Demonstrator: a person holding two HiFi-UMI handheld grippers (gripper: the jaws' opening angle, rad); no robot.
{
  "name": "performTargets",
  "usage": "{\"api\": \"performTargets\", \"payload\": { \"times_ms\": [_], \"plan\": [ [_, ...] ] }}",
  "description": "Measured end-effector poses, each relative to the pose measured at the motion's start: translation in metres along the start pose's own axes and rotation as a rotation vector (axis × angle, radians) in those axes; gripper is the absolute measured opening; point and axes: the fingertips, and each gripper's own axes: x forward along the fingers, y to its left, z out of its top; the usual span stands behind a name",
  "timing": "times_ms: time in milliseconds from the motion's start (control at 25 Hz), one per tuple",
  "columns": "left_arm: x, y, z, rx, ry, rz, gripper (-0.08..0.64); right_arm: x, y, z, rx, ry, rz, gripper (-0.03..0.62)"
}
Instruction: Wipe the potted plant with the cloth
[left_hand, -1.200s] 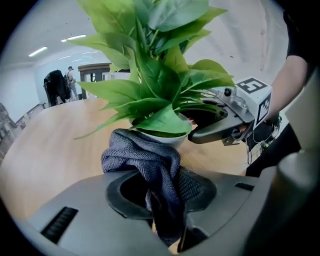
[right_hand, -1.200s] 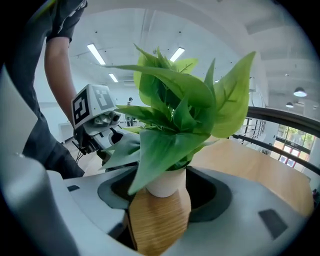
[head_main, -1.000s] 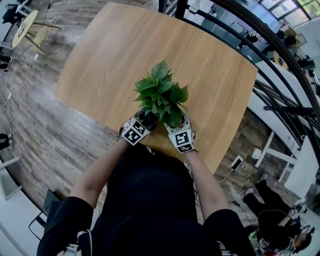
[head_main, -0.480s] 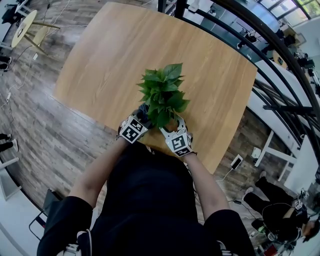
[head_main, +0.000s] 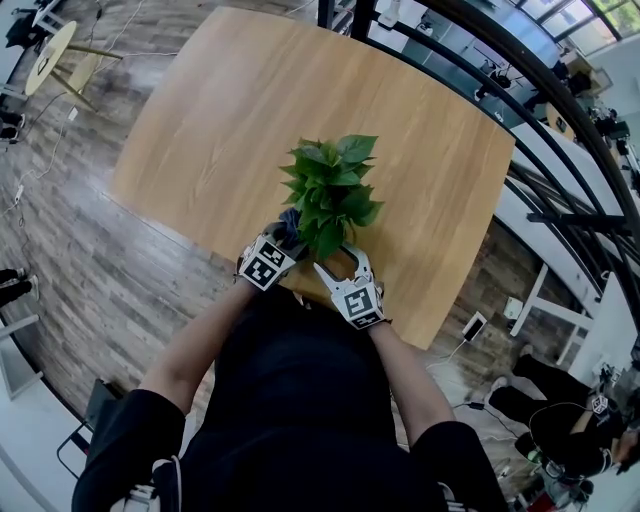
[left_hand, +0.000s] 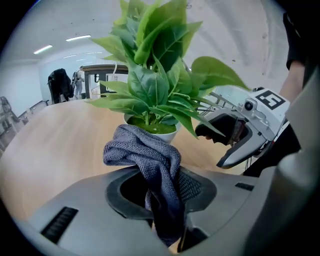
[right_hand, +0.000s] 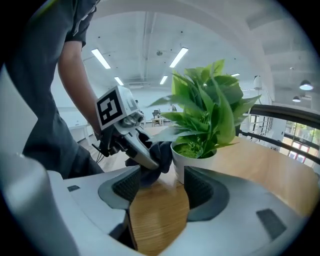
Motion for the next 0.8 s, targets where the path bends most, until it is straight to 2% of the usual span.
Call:
{"api": "performTargets", "payload": {
  "times_ms": [80, 200, 360, 440, 480, 520, 600, 680, 800],
  "plan": [
    [-0.007, -0.004, 0.000, -0.027, -0.022, -0.008, 0.146, -0.011, -0.002, 0.005, 0.048, -0.028, -0.018, 0.282],
    [-0.028, -0.015, -0.005, -0.026, -0.079, -0.004, 0.146, -0.028, 0.000, 0.021, 0.126, -0.107, -0.046, 0.282],
    [-0.068, -0.024, 0.008, -0.027, -0.220, 0.029, 0.146, -0.057, -0.004, 0.056, 0.274, -0.222, -0.085, 0.281],
    [-0.092, -0.033, 0.025, -0.018, -0.304, 0.054, 0.146, -0.077, -0.004, 0.079, 0.310, -0.297, -0.081, 0.275],
    [-0.105, -0.039, 0.036, -0.008, -0.346, 0.065, 0.146, -0.088, -0.004, 0.092, 0.306, -0.331, -0.078, 0.223],
    [-0.118, -0.043, 0.049, 0.005, -0.390, 0.068, 0.146, -0.099, -0.004, 0.106, 0.288, -0.364, -0.079, 0.033],
    [-0.140, -0.049, 0.077, 0.024, -0.481, 0.042, 0.146, -0.113, -0.006, 0.135, 0.236, -0.419, -0.100, 0.018],
    [-0.157, -0.051, 0.105, 0.039, -0.557, -0.002, 0.146, -0.118, -0.009, 0.161, 0.226, -0.467, -0.127, 0.020],
    [-0.179, -0.053, 0.134, 0.135, -0.601, -0.009, 0.146, -0.120, -0.008, 0.194, 0.239, -0.516, -0.169, 0.020]
  ]
}}
